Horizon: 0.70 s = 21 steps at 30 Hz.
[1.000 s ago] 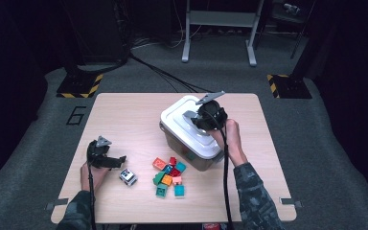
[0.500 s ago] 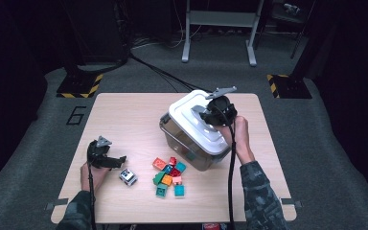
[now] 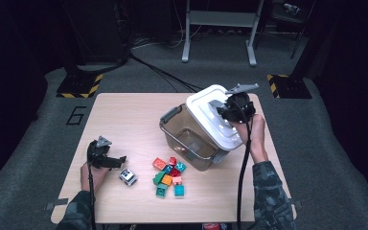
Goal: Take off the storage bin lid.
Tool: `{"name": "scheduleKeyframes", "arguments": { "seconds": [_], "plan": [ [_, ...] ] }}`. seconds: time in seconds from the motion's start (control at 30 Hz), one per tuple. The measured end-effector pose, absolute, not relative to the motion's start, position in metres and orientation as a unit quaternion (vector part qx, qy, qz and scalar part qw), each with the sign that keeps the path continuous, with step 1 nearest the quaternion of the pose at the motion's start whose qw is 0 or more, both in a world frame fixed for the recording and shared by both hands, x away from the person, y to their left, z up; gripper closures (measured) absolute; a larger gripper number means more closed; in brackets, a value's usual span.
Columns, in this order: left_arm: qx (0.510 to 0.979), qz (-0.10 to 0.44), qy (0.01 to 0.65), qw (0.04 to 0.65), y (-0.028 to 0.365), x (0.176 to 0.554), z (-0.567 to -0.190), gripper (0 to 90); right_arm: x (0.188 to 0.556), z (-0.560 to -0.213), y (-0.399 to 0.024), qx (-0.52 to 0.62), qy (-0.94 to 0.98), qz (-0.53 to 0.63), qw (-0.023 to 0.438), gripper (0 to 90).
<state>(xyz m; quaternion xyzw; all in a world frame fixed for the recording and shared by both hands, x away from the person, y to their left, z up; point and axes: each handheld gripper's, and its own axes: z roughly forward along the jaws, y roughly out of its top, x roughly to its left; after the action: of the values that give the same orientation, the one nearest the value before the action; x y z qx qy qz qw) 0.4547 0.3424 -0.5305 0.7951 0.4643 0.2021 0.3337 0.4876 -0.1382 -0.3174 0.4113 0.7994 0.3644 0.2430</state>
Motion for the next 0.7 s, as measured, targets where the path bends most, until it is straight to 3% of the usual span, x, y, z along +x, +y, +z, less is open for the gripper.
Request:
{"name": "scheduleKeyframes", "arguments": {
  "seconds": [0.7],
  "plan": [
    [0.795, 0.203, 0.464, 0.334, 0.342, 0.455, -0.531, 0.3, 0.491, -0.328, -0.213, 0.505, 0.74, 0.353, 0.269, 66.8]
  ]
}}
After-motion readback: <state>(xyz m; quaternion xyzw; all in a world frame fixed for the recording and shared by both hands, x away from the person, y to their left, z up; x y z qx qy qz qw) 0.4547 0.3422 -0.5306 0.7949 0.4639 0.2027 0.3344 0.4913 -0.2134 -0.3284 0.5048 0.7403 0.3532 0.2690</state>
